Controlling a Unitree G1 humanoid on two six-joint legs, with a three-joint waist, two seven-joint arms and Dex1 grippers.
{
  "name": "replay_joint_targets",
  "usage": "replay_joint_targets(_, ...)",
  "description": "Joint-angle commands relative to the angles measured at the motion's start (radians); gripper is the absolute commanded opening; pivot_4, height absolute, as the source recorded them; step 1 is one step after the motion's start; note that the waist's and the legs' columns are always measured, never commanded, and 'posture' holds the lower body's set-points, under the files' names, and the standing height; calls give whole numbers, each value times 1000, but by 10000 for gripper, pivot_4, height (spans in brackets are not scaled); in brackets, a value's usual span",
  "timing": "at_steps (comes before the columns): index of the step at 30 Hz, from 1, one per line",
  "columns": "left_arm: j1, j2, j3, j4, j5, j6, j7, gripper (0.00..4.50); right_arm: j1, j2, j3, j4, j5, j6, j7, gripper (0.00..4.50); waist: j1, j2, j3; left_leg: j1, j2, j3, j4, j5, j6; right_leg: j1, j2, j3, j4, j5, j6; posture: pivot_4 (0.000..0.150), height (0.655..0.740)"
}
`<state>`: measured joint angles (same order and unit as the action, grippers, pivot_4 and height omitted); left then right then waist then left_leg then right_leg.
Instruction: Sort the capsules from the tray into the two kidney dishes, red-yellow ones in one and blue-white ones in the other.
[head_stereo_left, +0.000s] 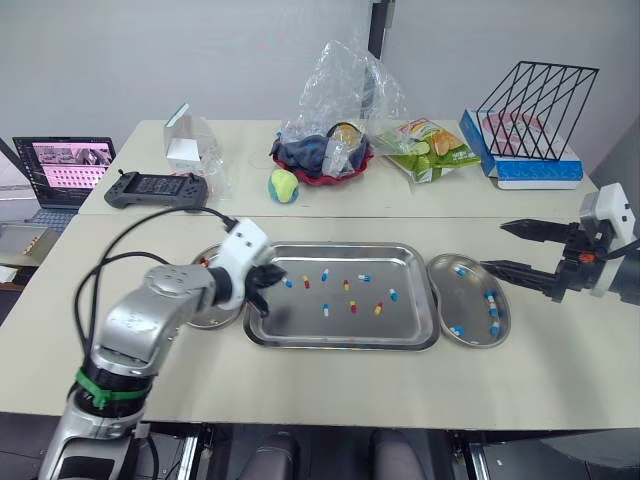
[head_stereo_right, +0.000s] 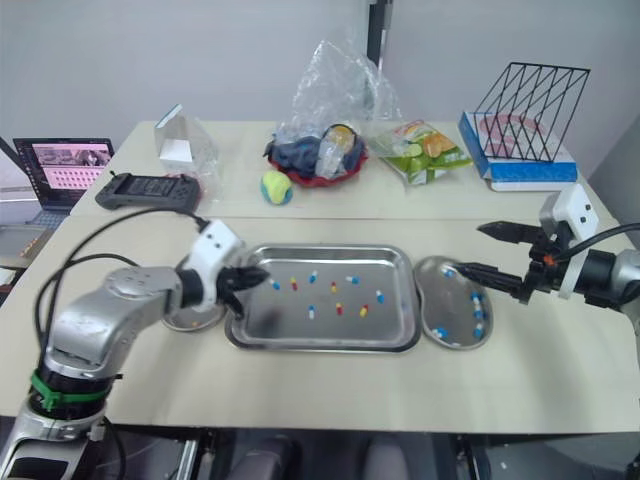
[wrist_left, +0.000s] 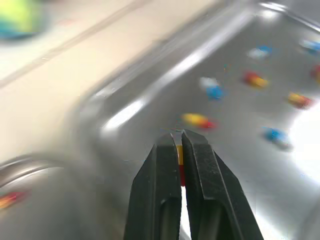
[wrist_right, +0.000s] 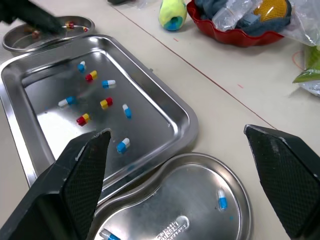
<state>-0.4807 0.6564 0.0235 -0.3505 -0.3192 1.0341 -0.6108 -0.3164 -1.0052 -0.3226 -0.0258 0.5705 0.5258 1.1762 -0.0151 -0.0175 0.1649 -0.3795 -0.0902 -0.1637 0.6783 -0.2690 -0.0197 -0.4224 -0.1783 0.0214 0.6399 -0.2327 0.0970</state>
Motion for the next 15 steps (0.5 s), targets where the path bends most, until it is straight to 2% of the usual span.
replay_joint_targets(1,3,58,67,20,2,-15,-4,556,-39,-2,4,10,-2,-27,10,45000,0,0,0,0,0,0,0,0,0,0,0,0,0,0,0,1500,7400)
replay_joint_targets(5,59,134,104,47,8,-55,-24,556,-76,-2,36,37,-6,-34,26,45000,0,0,0,0,0,0,0,0,0,0,0,0,-1,0,0,1500,7400)
replay_joint_targets(12,135,123,94,47,8,-72,0,556,-113,3,66,64,-10,-41,39,45000,4,0,0,-1,0,0,0,0,0,-1,0,0,0,0,0,1500,7400)
replay_joint_targets(14,133,94,121,58,-19,-68,6,7631,-111,0,62,62,-7,-37,43,45000,5,0,0,-1,0,0,0,0,0,-1,0,0,-1,0,0,1500,7400)
replay_joint_targets(15,132,87,133,62,-28,-70,5,9744,-109,-2,59,60,-5,-36,46,45000,4,0,0,-1,0,0,0,0,0,-1,0,0,-1,0,0,1500,7400)
